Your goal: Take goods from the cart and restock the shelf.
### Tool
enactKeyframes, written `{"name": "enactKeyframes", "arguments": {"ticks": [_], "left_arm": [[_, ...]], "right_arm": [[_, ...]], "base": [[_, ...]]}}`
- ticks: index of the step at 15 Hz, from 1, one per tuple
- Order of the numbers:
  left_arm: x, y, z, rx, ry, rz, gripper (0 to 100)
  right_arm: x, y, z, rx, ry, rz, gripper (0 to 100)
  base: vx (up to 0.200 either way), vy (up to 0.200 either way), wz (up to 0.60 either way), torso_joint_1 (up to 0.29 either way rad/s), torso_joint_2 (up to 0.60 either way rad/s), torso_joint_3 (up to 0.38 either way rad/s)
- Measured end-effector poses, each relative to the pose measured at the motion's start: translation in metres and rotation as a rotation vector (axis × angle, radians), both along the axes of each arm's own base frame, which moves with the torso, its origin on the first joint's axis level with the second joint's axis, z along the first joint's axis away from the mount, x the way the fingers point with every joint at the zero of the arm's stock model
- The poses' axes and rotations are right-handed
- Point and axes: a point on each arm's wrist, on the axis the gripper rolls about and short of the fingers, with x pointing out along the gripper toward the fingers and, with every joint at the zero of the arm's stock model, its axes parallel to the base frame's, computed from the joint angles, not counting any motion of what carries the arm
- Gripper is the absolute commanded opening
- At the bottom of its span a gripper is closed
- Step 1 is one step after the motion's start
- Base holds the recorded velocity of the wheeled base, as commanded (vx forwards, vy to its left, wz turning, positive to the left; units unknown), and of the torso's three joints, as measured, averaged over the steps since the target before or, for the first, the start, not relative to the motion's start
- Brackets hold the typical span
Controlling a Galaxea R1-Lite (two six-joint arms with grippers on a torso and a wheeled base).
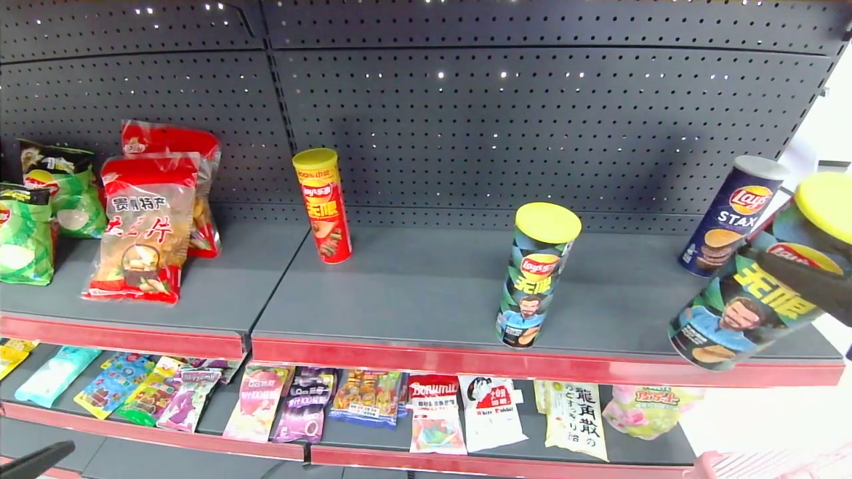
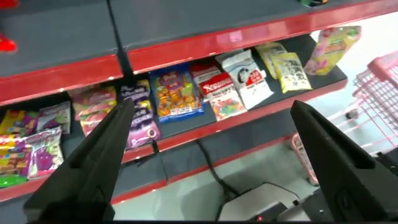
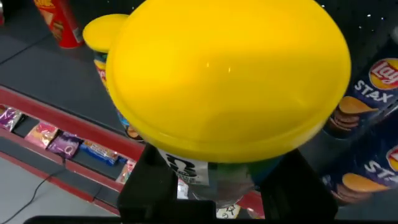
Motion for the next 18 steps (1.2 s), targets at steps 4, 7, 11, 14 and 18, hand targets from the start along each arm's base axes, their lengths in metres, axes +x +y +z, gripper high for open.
{"name": "enactKeyframes", "arguments": {"ticks": [4, 7, 11, 14, 18], "left_arm": [[-0.022, 0.008, -0.043, 0.01, -0.047, 0.08, 100], [-0.024, 0.011, -0.053, 0.042, -0.057, 0.225, 100], [-0.025, 0.012, -0.055, 0.052, -0.068, 0.389, 100], [-0.029, 0.012, -0.056, 0.041, -0.105, 0.477, 100], [-0.038, 0.009, -0.063, -0.034, -0.244, 0.424, 100]], "right_arm": [[0.043, 0.007, -0.009, -0.004, 0.065, 0.066, 0], [0.058, 0.007, -0.015, -0.013, 0.102, 0.048, 0], [0.062, 0.007, -0.019, -0.018, 0.124, 0.043, 0], [0.062, 0.007, -0.021, -0.018, 0.131, 0.042, 0], [0.062, 0.007, -0.023, -0.018, 0.139, 0.041, 0]], "base": [[0.0, 0.0, 0.0, 0.0, 0.0, 0.0], [0.0, 0.0, 0.0, 0.0, 0.0, 0.0], [0.0, 0.0, 0.0, 0.0, 0.0, 0.0], [0.0, 0.0, 0.0, 0.0, 0.0, 0.0], [0.0, 0.0, 0.0, 0.0, 0.0, 0.0]]}}
